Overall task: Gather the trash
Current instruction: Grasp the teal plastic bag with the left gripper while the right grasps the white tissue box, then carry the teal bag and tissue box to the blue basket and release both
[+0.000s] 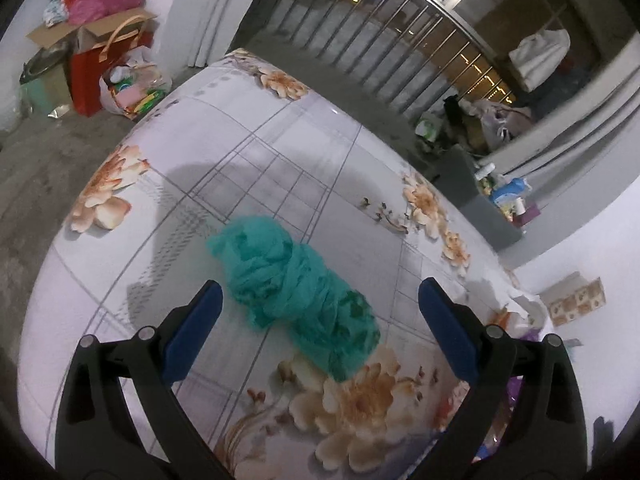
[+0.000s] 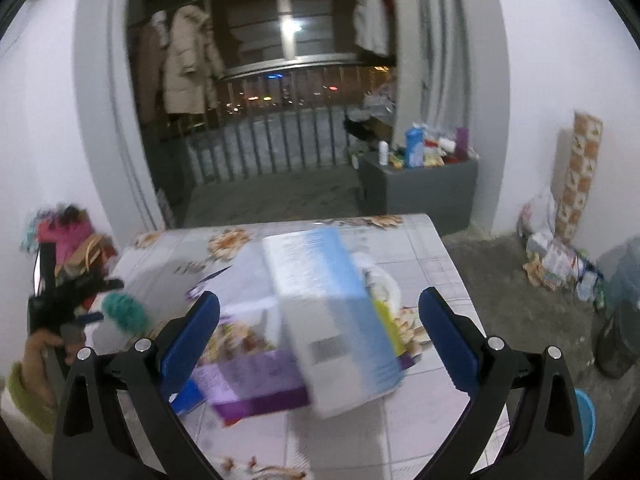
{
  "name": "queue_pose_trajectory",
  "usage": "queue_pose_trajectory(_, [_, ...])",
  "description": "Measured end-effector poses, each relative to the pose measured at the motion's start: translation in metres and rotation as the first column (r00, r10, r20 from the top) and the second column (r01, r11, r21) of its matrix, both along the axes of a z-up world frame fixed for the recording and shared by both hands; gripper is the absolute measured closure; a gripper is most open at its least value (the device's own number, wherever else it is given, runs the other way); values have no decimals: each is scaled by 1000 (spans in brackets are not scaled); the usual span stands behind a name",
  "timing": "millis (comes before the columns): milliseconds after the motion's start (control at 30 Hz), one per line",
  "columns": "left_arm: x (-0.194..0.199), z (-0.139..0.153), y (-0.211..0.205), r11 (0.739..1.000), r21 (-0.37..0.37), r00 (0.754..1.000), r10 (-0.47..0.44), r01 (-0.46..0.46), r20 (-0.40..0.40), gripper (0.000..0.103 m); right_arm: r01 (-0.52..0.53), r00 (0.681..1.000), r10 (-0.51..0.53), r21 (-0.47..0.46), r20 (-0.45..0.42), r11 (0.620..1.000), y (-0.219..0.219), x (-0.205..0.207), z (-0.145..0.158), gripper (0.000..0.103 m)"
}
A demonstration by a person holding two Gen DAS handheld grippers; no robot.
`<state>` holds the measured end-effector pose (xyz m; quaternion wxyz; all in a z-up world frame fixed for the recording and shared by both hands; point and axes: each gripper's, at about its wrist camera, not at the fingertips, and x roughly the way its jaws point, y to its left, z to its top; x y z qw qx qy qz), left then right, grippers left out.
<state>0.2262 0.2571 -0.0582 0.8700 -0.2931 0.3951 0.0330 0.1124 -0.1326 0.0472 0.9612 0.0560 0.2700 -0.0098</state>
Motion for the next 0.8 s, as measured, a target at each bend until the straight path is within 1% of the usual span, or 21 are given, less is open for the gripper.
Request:
queue_pose_trajectory(67, [6, -4, -4, 1000, 31, 1000, -3, 3, -10, 18, -36, 997, 39, 39, -69, 999, -11, 19, -6, 6])
queue_pose_trajectory(100, [6, -5, -5, 999, 42, 1000, -6, 7, -16, 24, -73, 990, 81, 74, -119, 995, -17, 34, -12, 6])
queue_pose_trajectory(133, [8, -6, -6, 999, 45, 1000, -11, 12, -26, 28, -99, 981, 114, 99, -154, 990, -22, 45, -16, 6])
queue_pose_trajectory(200, [10, -12, -7, 999, 40, 999, -19, 21, -47, 32, -143, 967, 169, 144, -190, 979, -30, 61, -23, 6])
queue_pose_trajectory(233, [10, -13, -7, 999, 38, 999, -20, 22, -51, 36, -166, 956, 198, 157, -215, 974, -32, 70, -25, 6])
queue_pose_trajectory(267, [11, -15, -6, 999, 36, 999, -21, 23, -48, 38, -185, 948, 220, 165, -230, 969, -33, 77, -28, 6])
queue_pose_trajectory(333, [9, -16, -6, 999, 37, 999, -26, 28, -44, 43, -245, 925, 282, 166, -253, 955, -29, 88, -31, 6])
queue_pose_trajectory(367, [9, -17, -5, 999, 34, 999, -30, 32, -43, 44, -265, 917, 297, 153, -265, 952, -28, 93, -32, 6])
queue_pose_trajectory(433, [7, -18, -3, 999, 25, 999, -37, 38, -38, 47, -279, 911, 294, 90, -291, 956, -21, 101, -36, 6])
queue_pose_trajectory(500, [6, -18, -2, 999, 21, 998, -48, 48, -27, 51, -280, 907, 285, 61, -311, 958, -19, 106, -36, 6])
queue_pose_trajectory(567, [4, -17, -2, 998, 20, 998, -61, 62, -20, 55, -279, 904, 286, 68, -318, 958, -19, 109, -36, 10])
queue_pose_trajectory(633, [2, -15, -2, 997, 26, 997, -72, 72, -15, 57, -278, 901, 291, 86, -323, 957, -20, 108, -39, 24])
queue_pose_trajectory(700, [-1, -14, -2, 996, 33, 997, -77, 78, -8, 58, -271, 901, 289, 102, -323, 957, -18, 108, -40, 31])
queue_pose_trajectory(800, [-7, -8, 1, 995, 55, 996, -85, 85, 9, 59, -258, 910, 282, 116, -303, 959, -26, 104, -40, 31])
